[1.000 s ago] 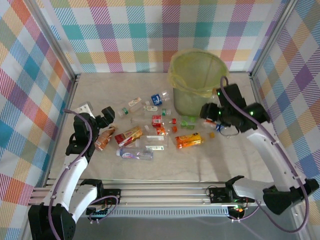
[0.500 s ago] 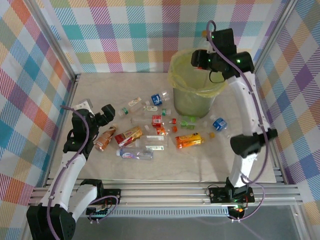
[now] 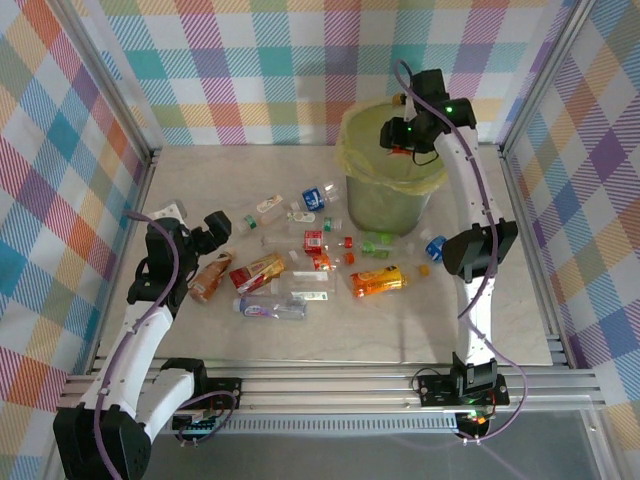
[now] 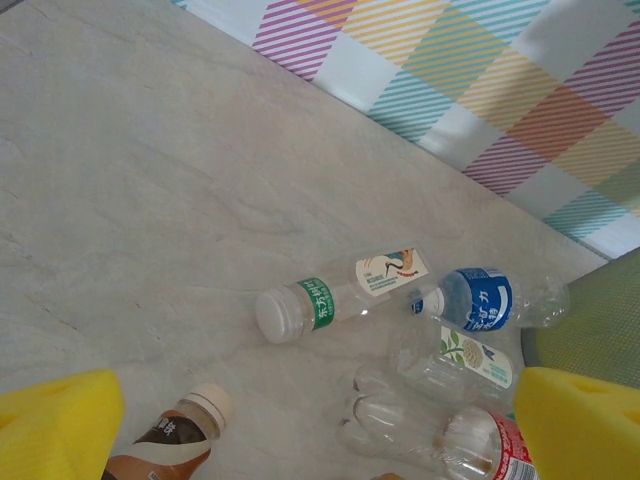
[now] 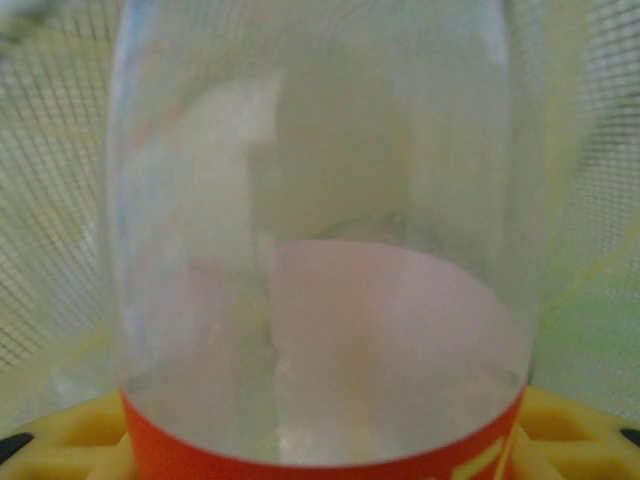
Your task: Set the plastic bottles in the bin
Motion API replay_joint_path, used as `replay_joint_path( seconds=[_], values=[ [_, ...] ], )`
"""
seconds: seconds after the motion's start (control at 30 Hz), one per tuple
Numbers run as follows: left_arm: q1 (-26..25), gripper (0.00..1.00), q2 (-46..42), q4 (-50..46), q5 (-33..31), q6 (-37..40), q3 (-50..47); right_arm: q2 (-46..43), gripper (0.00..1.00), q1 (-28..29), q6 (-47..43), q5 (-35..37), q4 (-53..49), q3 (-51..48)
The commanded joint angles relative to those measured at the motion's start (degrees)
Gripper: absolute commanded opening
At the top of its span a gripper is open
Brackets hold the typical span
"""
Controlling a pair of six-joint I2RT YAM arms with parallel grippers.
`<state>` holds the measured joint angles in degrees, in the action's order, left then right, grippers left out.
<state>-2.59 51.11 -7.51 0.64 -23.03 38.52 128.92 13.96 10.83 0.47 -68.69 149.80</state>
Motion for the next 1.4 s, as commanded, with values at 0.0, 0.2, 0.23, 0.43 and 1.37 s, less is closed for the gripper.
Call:
replay_joint_path(
  seconds=[0.0, 0.2, 0.23, 0.43, 1.37],
  values=[
    [-0.14, 1.0, 0.1, -0.49, 0.75, -0.78, 1.99, 1.59, 0.27, 0.28, -5.09, -1.2, -1.42, 0.11],
    [-0.13, 1.0, -0.16, -0.92, 0.02, -0.86, 2.08, 4.77, 0.26, 0.28, -8.44, -1.87, -3.09, -0.16],
    [-0.13, 1.0, -0.06, -1.1, -0.19, -0.88, 2.16, 5.11, 0.27, 0.33, -8.85, -2.13, -3.26, -0.36],
    [-0.14, 1.0, 0.13, -1.54, -0.47, -0.82, 2.32, 5.73, 0.33, 0.61, -11.14, -1.98, -3.24, -3.63],
    [-0.18, 1.0, -1.1, -13.12, -4.52, -0.8, 4.87, 7.97, 0.83, 1.77, -14.46, 2.54, -3.92, -3.51]
  ],
)
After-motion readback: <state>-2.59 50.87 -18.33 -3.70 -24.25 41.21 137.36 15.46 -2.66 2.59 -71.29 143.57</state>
